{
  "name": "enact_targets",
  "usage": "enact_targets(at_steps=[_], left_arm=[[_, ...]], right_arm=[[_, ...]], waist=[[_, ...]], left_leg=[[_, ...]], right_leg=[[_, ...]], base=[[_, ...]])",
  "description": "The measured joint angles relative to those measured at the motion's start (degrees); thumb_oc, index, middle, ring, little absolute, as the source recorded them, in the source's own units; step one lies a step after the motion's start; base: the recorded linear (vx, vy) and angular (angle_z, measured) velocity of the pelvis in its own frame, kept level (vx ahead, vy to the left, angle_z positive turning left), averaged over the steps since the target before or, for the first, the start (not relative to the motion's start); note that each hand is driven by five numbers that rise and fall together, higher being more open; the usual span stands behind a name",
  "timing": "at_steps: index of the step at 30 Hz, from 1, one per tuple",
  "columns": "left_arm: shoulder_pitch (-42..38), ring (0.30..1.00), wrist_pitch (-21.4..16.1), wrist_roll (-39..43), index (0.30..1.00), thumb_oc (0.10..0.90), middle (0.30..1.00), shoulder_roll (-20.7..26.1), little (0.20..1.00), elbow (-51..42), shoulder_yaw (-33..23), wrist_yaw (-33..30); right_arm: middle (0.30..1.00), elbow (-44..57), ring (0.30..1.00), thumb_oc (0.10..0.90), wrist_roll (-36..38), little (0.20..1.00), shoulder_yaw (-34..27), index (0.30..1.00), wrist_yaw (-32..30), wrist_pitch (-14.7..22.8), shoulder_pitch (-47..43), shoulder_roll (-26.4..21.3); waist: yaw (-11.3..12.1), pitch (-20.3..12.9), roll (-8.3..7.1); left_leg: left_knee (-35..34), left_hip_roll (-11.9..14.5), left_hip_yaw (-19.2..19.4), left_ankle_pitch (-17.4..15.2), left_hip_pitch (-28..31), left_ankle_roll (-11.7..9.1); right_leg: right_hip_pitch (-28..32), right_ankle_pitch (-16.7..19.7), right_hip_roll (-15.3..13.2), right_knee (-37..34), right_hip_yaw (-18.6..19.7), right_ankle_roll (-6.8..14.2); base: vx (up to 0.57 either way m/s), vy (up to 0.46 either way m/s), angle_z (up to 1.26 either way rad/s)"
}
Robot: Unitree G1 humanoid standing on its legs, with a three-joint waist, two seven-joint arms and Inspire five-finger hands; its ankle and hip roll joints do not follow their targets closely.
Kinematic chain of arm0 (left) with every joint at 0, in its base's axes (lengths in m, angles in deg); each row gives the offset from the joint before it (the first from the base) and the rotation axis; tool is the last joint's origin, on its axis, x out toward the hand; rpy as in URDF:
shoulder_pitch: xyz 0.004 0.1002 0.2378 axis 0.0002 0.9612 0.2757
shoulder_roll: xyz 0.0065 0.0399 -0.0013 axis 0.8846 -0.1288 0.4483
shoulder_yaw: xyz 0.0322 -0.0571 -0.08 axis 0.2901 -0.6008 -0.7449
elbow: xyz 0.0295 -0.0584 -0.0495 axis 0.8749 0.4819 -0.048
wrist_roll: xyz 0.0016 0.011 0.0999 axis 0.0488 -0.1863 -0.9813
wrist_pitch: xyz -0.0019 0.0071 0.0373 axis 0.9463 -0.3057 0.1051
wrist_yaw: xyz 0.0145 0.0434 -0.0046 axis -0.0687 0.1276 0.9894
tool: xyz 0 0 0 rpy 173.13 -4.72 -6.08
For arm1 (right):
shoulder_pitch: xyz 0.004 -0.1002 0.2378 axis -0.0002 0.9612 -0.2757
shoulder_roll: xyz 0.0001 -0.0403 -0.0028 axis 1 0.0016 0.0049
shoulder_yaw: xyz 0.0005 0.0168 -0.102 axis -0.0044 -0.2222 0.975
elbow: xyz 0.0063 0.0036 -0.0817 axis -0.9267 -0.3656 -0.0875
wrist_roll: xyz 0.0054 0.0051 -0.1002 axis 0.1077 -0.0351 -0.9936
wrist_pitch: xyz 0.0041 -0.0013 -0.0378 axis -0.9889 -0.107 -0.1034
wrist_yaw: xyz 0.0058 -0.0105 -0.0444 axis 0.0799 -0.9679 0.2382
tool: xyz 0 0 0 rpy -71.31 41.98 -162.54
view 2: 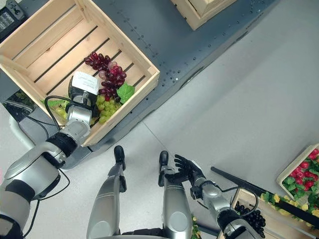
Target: Pick up the fruits from the basket on one side to the basket on the other side
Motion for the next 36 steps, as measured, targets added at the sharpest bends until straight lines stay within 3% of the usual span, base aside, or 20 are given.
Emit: enact_targets(at_steps=[4, 8, 11, 16, 20, 22, 26, 30, 36], left_arm=[[2.6, 0.300, -0.6, 5.9, 0.300, 0.400, 0.300, 0.1, 0.300, 0.6, -2.8, -8.5], [5.4, 0.300, -3.7, 9.5, 0.300, 0.400, 0.300, 1.3, 0.300, 1.2, -4.4, -17.6], [8.3, 0.300, -5.6, 10.9, 0.300, 0.400, 0.300, 3.9, 0.300, 1.3, -5.8, -24.1], [16.4, 0.300, -8.5, 11.7, 0.300, 0.400, 0.300, 7.6, 0.300, -3.6, -16.2, -33.8], [23.5, 0.300, -10.9, 11.6, 0.300, 0.400, 0.300, 10.9, 0.300, -14.7, -22.5, -41.0], [27.4, 0.300, -12.0, 11.5, 0.300, 0.400, 0.300, 12.0, 0.300, -21.0, -26.9, -44.2], [33.9, 0.300, -14.4, 11.4, 0.300, 0.400, 0.300, 12.4, 0.300, -25.9, -34.9, -52.3], [38.9, 0.300, -15.8, 10.8, 0.300, 0.400, 0.300, 12.6, 0.300, -28.6, -40.4, -55.3], [44.1, 0.300, -20.3, 7.1, 0.300, 0.400, 0.300, 14.6, 0.300, -37.2, -43.6, -58.0]], right_arm=[[0.900, 0.0, 0.900, 0.800, 0.2, 0.900, 0.0, 0.900, -0.4, 0.0, 0.0, 0.0], [0.900, 0.1, 0.900, 0.800, 0.3, 0.900, 0.0, 0.900, -0.4, 0.0, 0.0, 0.1], [0.900, 1.3, 0.900, 0.800, 0.4, 0.900, -0.4, 0.900, -0.5, 0.0, 0.2, 0.4], [0.900, 3.8, 0.900, 0.800, 2.1, 0.900, -1.4, 0.900, -1.6, 0.1, 3.3, 1.1], [0.900, 6.9, 0.900, 0.800, 2.1, 0.900, -4.2, 0.900, -2.0, 1.6, 6.6, 2.1], [0.900, 7.4, 0.900, 0.800, 2.1, 0.900, -6.4, 0.900, -2.7, 2.6, 7.6, 3.0], [0.900, 9.2, 0.900, 0.800, 2.1, 0.900, -10.0, 0.900, -3.4, 4.2, 9.8, 3.1], [0.900, 10.4, 0.900, 0.800, 2.0, 0.900, -10.4, 0.900, -3.4, 4.5, 11.6, 3.1], [0.900, 16.2, 0.900, 0.800, 2.0, 0.900, -12.5, 0.900, -3.5, 5.4, 14.4, 3.9]], waist=[[0.5, -0.3, -0.03], [1.1, -0.3, -0.02], [-0.1, -0.3, -0.06], [-0.1, 0.0, 0.41], [1.4, 0.3, 1.02], [2.8, 0.3, 1.68], [4.8, -0.3, 4.72], [5.7, -1.2, 6.20], [6.2, -2.4, 6.26]], left_leg=[[0.0, 0.0, -0.2, 0.0, 0.2, 0.0], [-0.6, -0.1, -0.4, 0.1, 0.5, -0.1], [-1.5, -0.2, -0.6, 0.6, 1.7, -0.5], [-4.1, -0.3, -0.9, 1.3, 6.0, -0.3], [-5.5, -0.3, -1.6, 1.4, 9.3, -0.4], [-6.3, -0.3, -2.3, 1.4, 10.9, -0.6], [-8.9, -0.3, -3.0, 1.7, 13.7, -1.4], [-9.7, -0.2, -3.8, 2.1, 15.5, -1.1], [-12.7, -0.2, -4.1, 2.1, 20.7, -1.1]], right_leg=[[0.2, 0.0, 0.0, 0.0, -0.1, 0.0], [0.5, 0.0, 0.0, -0.1, -0.2, 0.0], [1.6, 0.2, 0.0, -0.4, -0.3, 0.3], [5.9, 0.2, 0.2, -2.3, -1.2, -0.3], [9.6, -0.4, 0.2, -3.6, -2.3, -0.2], [11.4, -0.6, 0.2, -4.1, -2.9, -0.2], [13.9, -1.1, 0.2, -5.1, -4.0, -0.2], [16.7, -1.1, 0.4, -6.8, -4.8, -0.2], [23.6, -0.1, 1.0, -12.3, -5.9, 0.5]], base=[[0.00, -0.005, 0.01], [0.00, -0.002, 0.02], [0.00, 0.000, 0.00], [-0.01, -0.060, 0.06], [0.01, -0.073, 0.14], [0.03, -0.066, 0.14], [0.04, -0.043, 0.11], [0.06, -0.028, 0.11], [0.05, -0.030, 0.08]])
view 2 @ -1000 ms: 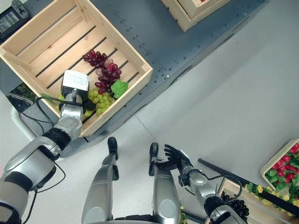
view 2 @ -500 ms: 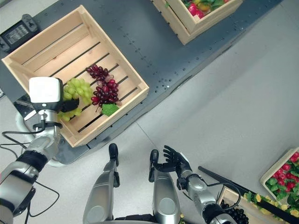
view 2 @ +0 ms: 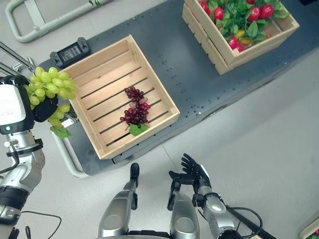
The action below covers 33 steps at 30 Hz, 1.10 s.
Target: Pick up the fruits from the basket on one side to the basket on the other side
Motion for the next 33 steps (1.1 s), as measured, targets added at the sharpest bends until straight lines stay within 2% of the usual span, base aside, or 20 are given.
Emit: enact_targets(at_steps=[2, 8, 13, 15, 16, 18, 20, 24, 27, 28, 33], left_arm=[[0.6, 0.300, -1.5, -1.8, 0.300, 0.400, 0.300, 0.1, 0.300, -2.0, 0.0, -0.7], [2.9, 0.300, -7.2, -5.5, 0.300, 0.400, 0.300, 0.2, 0.300, -9.0, -0.4, -0.8], [4.7, 0.300, -11.6, -9.1, 0.300, 0.400, 0.300, 0.9, 0.300, -9.7, -0.2, 1.8], [5.1, 0.300, -14.4, -10.5, 0.300, 0.400, 0.300, 2.3, 0.300, -10.3, 1.4, 5.5], [5.5, 0.300, -15.4, -10.9, 0.300, 0.400, 0.300, 3.2, 0.300, -10.7, 1.6, 6.6], [6.1, 0.300, -18.4, -12.1, 0.300, 0.400, 0.300, 8.2, 0.300, -12.3, 3.6, 11.3], [6.1, 0.300, -20.2, -13.0, 0.300, 0.400, 0.300, 11.6, 0.300, -14.2, 5.4, 15.9], [6.0, 0.300, -22.8, -16.1, 0.300, 0.400, 0.300, 16.0, 0.300, -19.7, 7.9, 24.8], [3.3, 0.300, -24.8, -18.4, 0.300, 0.400, 0.300, 16.6, 0.300, -22.1, 11.3, 30.4], [0.3, 0.300, -26.1, -19.6, 0.300, 0.400, 0.300, 16.8, 0.300, -22.2, 14.5, 32.9], [-8.3, 0.300, -30.7, -21.6, 0.300, 0.400, 0.300, 17.7, 0.300, -27.8, 22.0, 41.4]], right_arm=[[0.900, 1.9, 0.900, 0.800, 0.0, 0.900, 0.0, 0.900, -0.3, 0.2, 0.6, 0.0], [0.900, 14.8, 0.900, 0.800, -0.1, 0.900, -1.5, 0.900, -0.8, 1.3, 2.1, -0.4], [0.900, 26.8, 0.900, 0.800, -2.2, 0.900, -2.3, 0.900, -0.4, 0.0, -0.3, -4.7], [0.900, 31.0, 0.900, 0.800, -1.9, 0.900, -4.4, 0.900, 2.9, -3.8, -1.3, -9.0], [0.900, 31.4, 0.900, 0.800, -1.7, 0.900, -4.7, 0.900, 4.0, -4.4, -1.6, -10.3], [0.900, 32.7, 0.900, 0.800, -1.6, 0.900, -7.0, 0.900, 7.1, -7.7, -2.1, -13.6], [0.900, 34.1, 0.900, 0.800, -1.2, 0.900, -9.1, 0.900, 7.5, -9.5, -2.1, -14.7], [0.900, 38.1, 0.900, 0.800, 1.5, 0.900, -9.3, 0.900, 7.7, -14.0, -2.2, -17.8], [0.900, 40.2, 0.900, 0.800, 7.3, 0.900, -9.2, 0.900, 8.1, -16.4, -2.5, -18.2], [0.900, 40.3, 0.900, 0.800, 7.7, 0.900, -9.0, 0.900, 8.4, -17.5, -3.0, -18.3], [0.900, 40.6, 0.900, 0.800, 9.6, 0.900, -6.4, 0.900, 9.1, -20.4, -5.1, -20.1]], waist=[[-0.1, -2.5, 0.00], [-0.5, -6.0, -0.34], [-0.6, -8.9, -0.90], [-0.4, -10.4, -1.08], [-0.4, -10.8, -1.31], [-0.1, -12.4, -2.28], [0.0, -12.7, -2.44], [-0.2, -13.4, -2.02], [-0.3, -14.0, -1.28], [-0.2, -14.4, -0.95], [-0.6, -14.8, -0.31]], left_leg=[[-0.7, -0.1, 0.0, 0.0, 0.0, 0.0], [-1.2, -0.9, 0.0, -0.2, 3.8, -0.1], [-1.2, -0.8, 0.1, -0.8, 5.7, -0.2], [-1.3, -0.7, 0.2, -1.4, 6.2, 0.1], [-1.3, -0.8, 0.2, -1.4, 6.2, 0.1], [-1.3, -0.9, 0.2, -1.4, 6.4, 0.1], [-1.3, -1.1, 0.2, -1.4, 6.7, 0.2], [-1.3, -1.4, 0.2, -1.5, 7.1, 0.2], [-1.3, -1.6, 0.1, -1.5, 7.0, 0.2], [-1.3, -1.7, 0.0, -1.5, 7.0, 0.3], [-1.3, -1.9, -0.2, -1.3, 7.1, 0.4]], right_leg=[[0.5, 0.5, 0.1, -1.6, -0.3, 0.2], [8.8, 4.1, 0.5, -11.3, -1.2, 0.6], [12.4, 5.8, 1.0, -15.0, -1.2, 0.4], [12.9, 5.8, 1.2, -15.0, -1.4, 0.4], [12.9, 5.8, 1.2, -15.0, -1.3, 0.5], [13.1, 5.8, 1.0, -15.0, -1.4, 0.5], [13.5, 5.9, 0.9, -15.0, -1.4, 0.6], [13.9, 6.0, 0.5, -15.0, -1.4, 0.8], [14.0, 6.0, 0.4, -15.0, -1.5, 0.8], [14.1, 6.0, 0.3, -15.0, -1.7, 0.9], [14.3, 6.0, 0.1, -15.0, -2.1, 1.0]], base=[[0.07, -0.039, 0.07], [0.05, -0.035, 0.04], [0.05, -0.022, -0.02], [0.05, -0.030, 0.03], [0.05, -0.021, 0.03], [0.02, -0.006, 0.00], [0.00, 0.000, 0.00], [0.01, -0.002, 0.00], [0.00, -0.001, 0.02], [0.01, -0.003, 0.06], [0.01, -0.008, 0.03]])
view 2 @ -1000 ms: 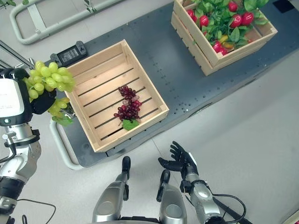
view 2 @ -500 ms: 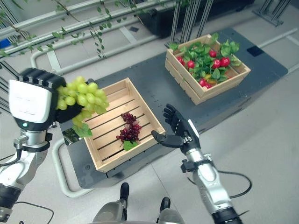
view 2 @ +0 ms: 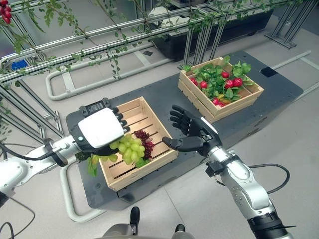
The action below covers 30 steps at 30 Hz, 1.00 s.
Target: Pick up the fruits from the basket on one side to the basket on the other side
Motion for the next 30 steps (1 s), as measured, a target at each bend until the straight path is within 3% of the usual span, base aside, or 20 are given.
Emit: enact_targets(at_steps=[7, 14, 30], left_arm=[[-5.6, 0.300, -2.6, 0.0, 0.300, 0.400, 0.300, -0.5, 0.300, -4.2, 2.8, 8.3], [-5.6, 0.300, -3.3, -2.3, 0.300, 0.400, 0.300, -1.9, 0.300, -4.3, 2.9, 10.7], [-5.3, 0.300, -3.3, -4.0, 0.300, 0.400, 0.300, -2.1, 0.300, -5.4, 2.6, 12.0]], right_arm=[[0.900, 1.0, 0.900, 0.800, 0.3, 0.900, 3.6, 0.900, 0.0, -4.0, -2.2, 0.0], [0.900, 1.0, 0.900, 0.800, 2.0, 0.900, 7.3, 0.900, 0.0, -9.6, -2.5, -0.1], [0.900, 0.8, 0.900, 0.800, 2.5, 0.900, 8.8, 0.900, 0.0, -11.6, -2.4, -0.1]], waist=[[-0.5, -0.3, 0.03], [-1.0, -1.5, -0.36], [-1.2, -2.7, -1.55]], left_leg=[[0.0, 0.0, 0.1, 0.0, 0.3, 0.0], [0.0, 0.1, 0.2, -0.1, 0.4, 0.2], [0.0, 0.1, 0.5, -0.3, 0.5, 0.4]], right_leg=[[0.2, 0.0, 0.0, 0.0, 0.1, 0.0], [0.2, 0.0, 0.0, 0.0, 0.2, 0.0], [0.2, 0.0, 0.0, 0.0, 0.8, 0.0]], base=[[0.00, 0.000, 0.00], [0.00, 0.000, 0.00], [0.00, 0.000, 0.00]])
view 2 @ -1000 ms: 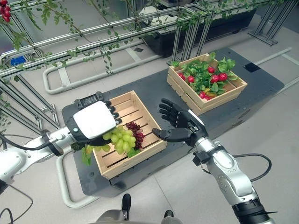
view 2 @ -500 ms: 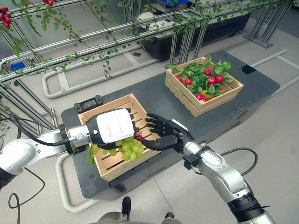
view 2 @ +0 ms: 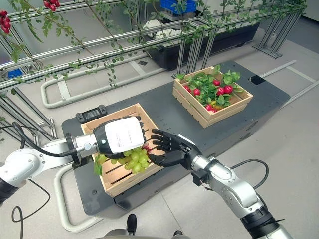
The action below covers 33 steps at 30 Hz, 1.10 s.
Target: Pick up the fruits from the basket on one side to the basket on the other side
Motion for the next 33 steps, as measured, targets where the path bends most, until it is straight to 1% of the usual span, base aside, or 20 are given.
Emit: enact_targets(at_steps=[2, 3, 7, 10, 13, 18, 28, 32, 33], left_arm=[[0.0, 0.300, 0.0, 0.0, 0.300, 0.400, 0.300, 0.0, 0.300, -0.1, -0.4, 0.4], [0.9, 0.300, 0.0, 0.0, 0.300, 0.400, 0.300, 0.0, 0.300, -0.1, -1.6, 0.5], [2.4, 0.300, 0.0, 0.0, 0.300, 0.400, 0.300, -0.1, 0.300, -0.2, -4.8, 1.1], [3.0, 0.300, 0.0, 0.0, 0.300, 0.400, 0.300, -0.1, 0.300, -0.3, -6.9, 1.6], [3.4, 0.300, 0.0, 0.1, 0.300, 0.400, 0.300, -0.1, 0.300, -0.3, -8.5, 2.4], [3.4, 0.300, 0.0, 0.2, 0.300, 0.400, 0.300, 0.0, 0.300, -0.3, -8.6, 3.6], [3.4, 0.300, 0.3, 0.4, 0.300, 0.400, 0.300, -0.1, 0.300, -0.3, -8.6, 3.7], [3.4, 0.300, 0.6, 0.4, 0.300, 0.400, 0.300, -1.1, 0.300, -0.3, -8.6, 3.7], [3.4, 0.300, 0.7, 0.4, 0.300, 0.400, 0.300, -1.9, 0.300, -0.3, -8.6, 3.6]], right_arm=[[0.900, 0.0, 0.900, 0.800, 1.6, 0.900, -0.1, 0.900, 0.0, 0.0, 0.0, -0.1], [0.900, 0.0, 0.900, 0.800, 2.2, 0.900, -0.5, 0.900, 0.0, 0.0, 0.0, -0.1], [0.900, 0.1, 0.900, 0.800, 3.9, 0.900, -4.2, 0.900, 0.0, 0.1, 0.4, -0.1], [0.900, 0.1, 0.900, 0.800, 3.9, 0.900, -8.5, 0.900, 0.0, 0.2, 1.4, -0.1], [0.900, 0.1, 0.900, 0.800, 3.9, 0.900, -10.5, 0.900, -0.1, 0.3, 1.9, -0.1], [0.900, 0.0, 0.900, 0.800, 3.8, 0.900, -10.7, 0.900, -0.2, 0.4, 2.2, -0.1], [0.900, 0.1, 0.900, 0.800, 3.8, 0.900, -10.6, 0.900, 0.3, 0.4, 2.2, 0.2], [0.900, 0.1, 0.900, 0.800, 3.6, 0.900, -8.8, 0.900, 0.3, 0.4, 2.0, 0.5], [0.900, 0.1, 0.900, 0.800, 3.6, 0.900, -7.5, 0.900, 0.3, 0.4, 1.9, 0.6]], waist=[[0.0, 0.0, -0.04], [0.0, 0.0, -0.07], [0.0, -0.1, -0.18], [0.1, -0.3, -0.48], [0.0, -0.4, -0.70], [-0.1, -0.8, -0.97], [0.0, -0.8, -0.97], [0.0, -0.8, -0.98], [0.0, -0.9, -0.97]], left_leg=[[0.0, 0.0, 0.0, 0.0, 0.0, 0.0], [0.0, 0.0, 0.0, 0.0, 0.0, 0.0], [0.0, 0.0, 0.1, -0.1, 0.0, 0.1], [0.0, 0.0, 0.1, -0.1, 0.0, 0.1], [0.0, 0.0, 0.2, -0.1, 0.0, 0.2], [0.0, 0.0, 0.4, -0.2, -0.1, 0.2], [0.0, 0.0, 0.5, -0.2, -0.1, 0.2], [0.0, 0.0, 0.5, -0.2, -0.1, 0.2], [0.0, 0.0, 0.5, -0.2, -0.1, 0.2]], right_leg=[[0.0, 0.0, 0.0, 0.0, 0.0, 0.0], [0.0, 0.0, 0.0, 0.0, 0.1, 0.0], [-0.1, 0.0, 0.0, 0.0, 0.1, 0.0], [-0.1, 0.0, 0.0, 0.0, 0.2, 0.0], [-0.2, 0.0, -0.1, 0.0, 0.2, 0.0], [-0.4, 0.0, -0.1, 0.0, 0.4, 0.0], [-0.4, 0.0, -0.1, 0.0, 0.5, 0.0], [-0.4, 0.0, -0.1, 0.0, 0.5, 0.0], [-0.4, 0.0, -0.1, 0.0, 0.5, 0.0]], base=[[0.00, 0.000, 0.00], [0.00, 0.000, 0.00], [0.00, 0.000, 0.00], [0.00, 0.000, 0.00], [0.00, 0.000, 0.00], [0.00, 0.000, 0.00], [0.00, 0.000, 0.00], [0.00, 0.000, 0.00], [0.00, 0.000, 0.00]])
